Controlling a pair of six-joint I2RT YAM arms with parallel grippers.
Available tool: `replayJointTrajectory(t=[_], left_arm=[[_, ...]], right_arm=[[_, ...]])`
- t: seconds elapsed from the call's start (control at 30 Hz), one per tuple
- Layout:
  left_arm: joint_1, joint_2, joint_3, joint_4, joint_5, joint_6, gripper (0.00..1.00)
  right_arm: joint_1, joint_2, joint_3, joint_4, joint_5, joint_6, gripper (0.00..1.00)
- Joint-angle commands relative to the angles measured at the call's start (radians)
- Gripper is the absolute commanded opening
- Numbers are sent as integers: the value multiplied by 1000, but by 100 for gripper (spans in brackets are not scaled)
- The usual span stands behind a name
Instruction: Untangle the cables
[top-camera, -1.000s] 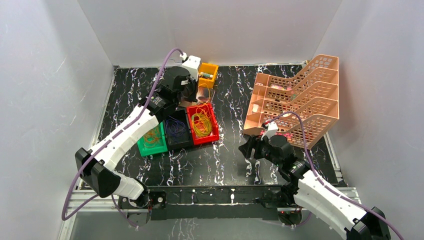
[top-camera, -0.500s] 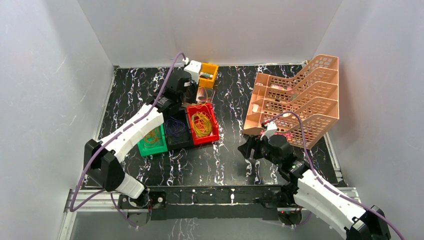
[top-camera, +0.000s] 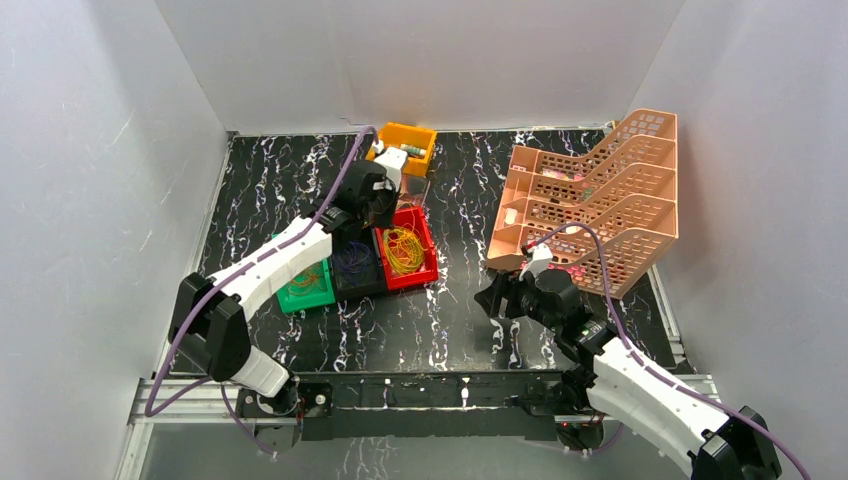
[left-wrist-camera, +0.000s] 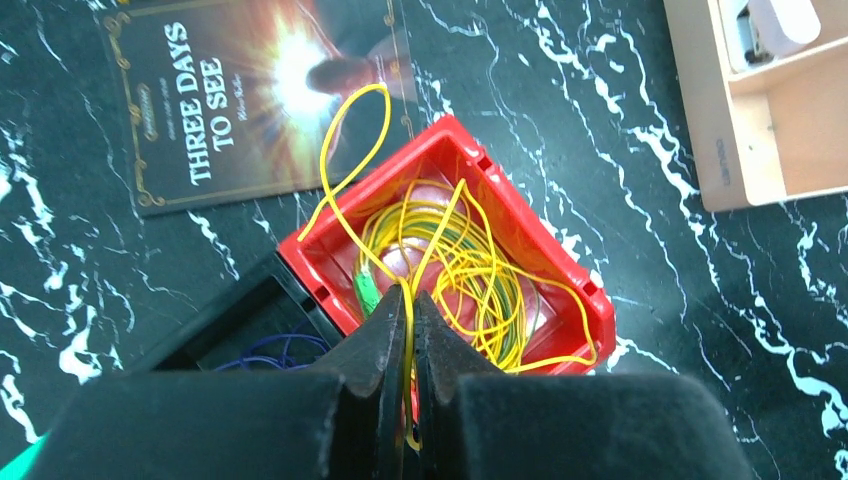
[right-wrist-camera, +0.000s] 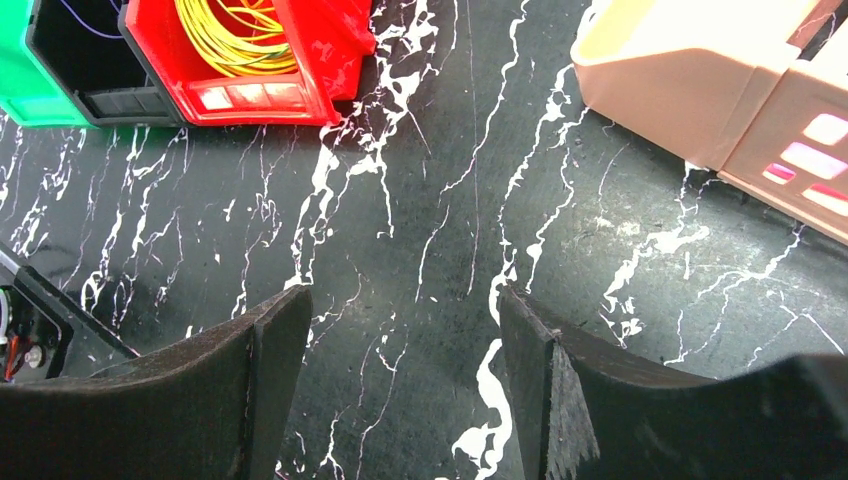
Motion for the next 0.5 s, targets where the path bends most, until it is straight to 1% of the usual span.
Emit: replayJointTrajectory(t=[0.0,0.3,0.47], left_arm=[[3,-12,-34,-12,50,-35,0],[0,22,-71,-26,124,-84,0],[-11,37,-96,-27,140,-111,0]], right_arm=[[4,7,-9,69,-13,6,77],[4,15,-17,81,-17,12,77],[3,15,-24,84,-18,18,77]])
